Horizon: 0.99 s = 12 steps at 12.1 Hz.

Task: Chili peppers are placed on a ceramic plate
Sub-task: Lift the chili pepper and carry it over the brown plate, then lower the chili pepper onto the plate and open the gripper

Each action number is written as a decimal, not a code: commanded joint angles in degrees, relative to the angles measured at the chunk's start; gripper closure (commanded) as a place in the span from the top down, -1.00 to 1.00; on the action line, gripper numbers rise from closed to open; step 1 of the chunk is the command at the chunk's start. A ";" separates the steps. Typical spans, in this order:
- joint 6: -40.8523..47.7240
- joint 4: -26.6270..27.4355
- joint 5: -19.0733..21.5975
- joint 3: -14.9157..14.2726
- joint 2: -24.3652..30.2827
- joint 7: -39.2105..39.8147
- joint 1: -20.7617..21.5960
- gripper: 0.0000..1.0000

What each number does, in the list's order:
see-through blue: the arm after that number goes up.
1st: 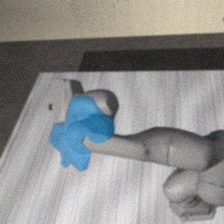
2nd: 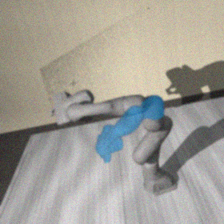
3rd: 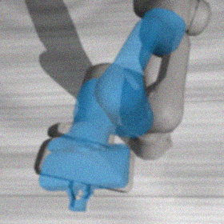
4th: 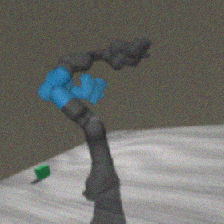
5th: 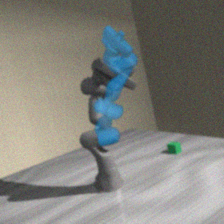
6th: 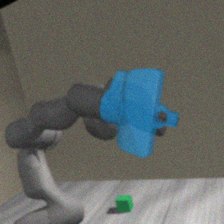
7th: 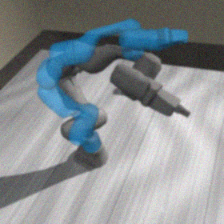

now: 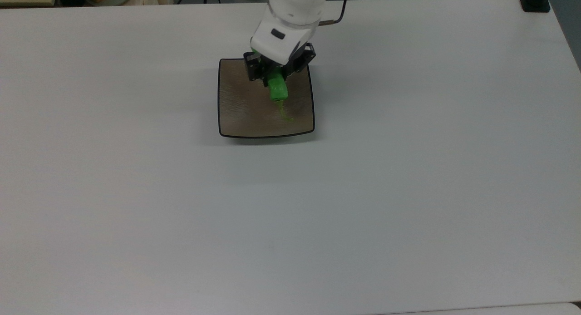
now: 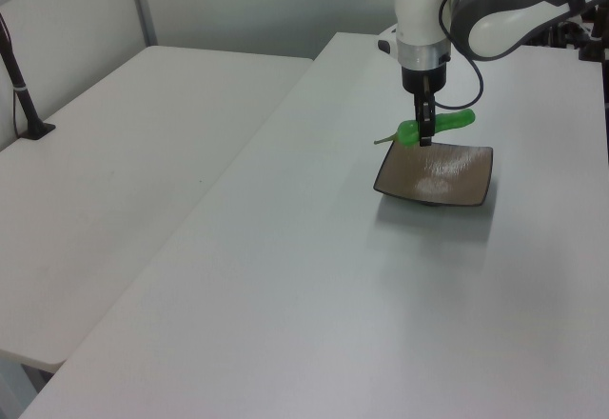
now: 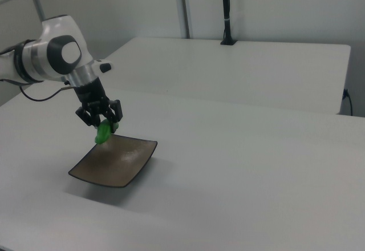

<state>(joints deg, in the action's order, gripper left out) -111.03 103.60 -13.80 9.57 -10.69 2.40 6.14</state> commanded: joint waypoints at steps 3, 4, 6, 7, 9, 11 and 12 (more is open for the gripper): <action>-5.07 3.11 1.50 -0.70 0.15 1.03 -0.69 1.00; -5.07 2.75 1.50 -0.70 -0.03 0.94 -0.52 1.00; -4.98 2.66 1.58 -0.61 -0.03 -0.37 -0.43 1.00; -4.98 2.49 1.76 -0.61 0.14 -1.25 -0.43 1.00; -4.63 1.00 2.72 -0.70 0.67 -2.84 -0.78 1.00; -4.19 0.03 3.51 -0.87 1.11 -3.37 -2.01 1.00; -4.10 -0.67 5.52 -1.13 1.63 -4.76 -3.06 1.00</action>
<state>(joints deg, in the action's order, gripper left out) -115.00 103.44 -11.97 9.04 -10.79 -0.36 4.68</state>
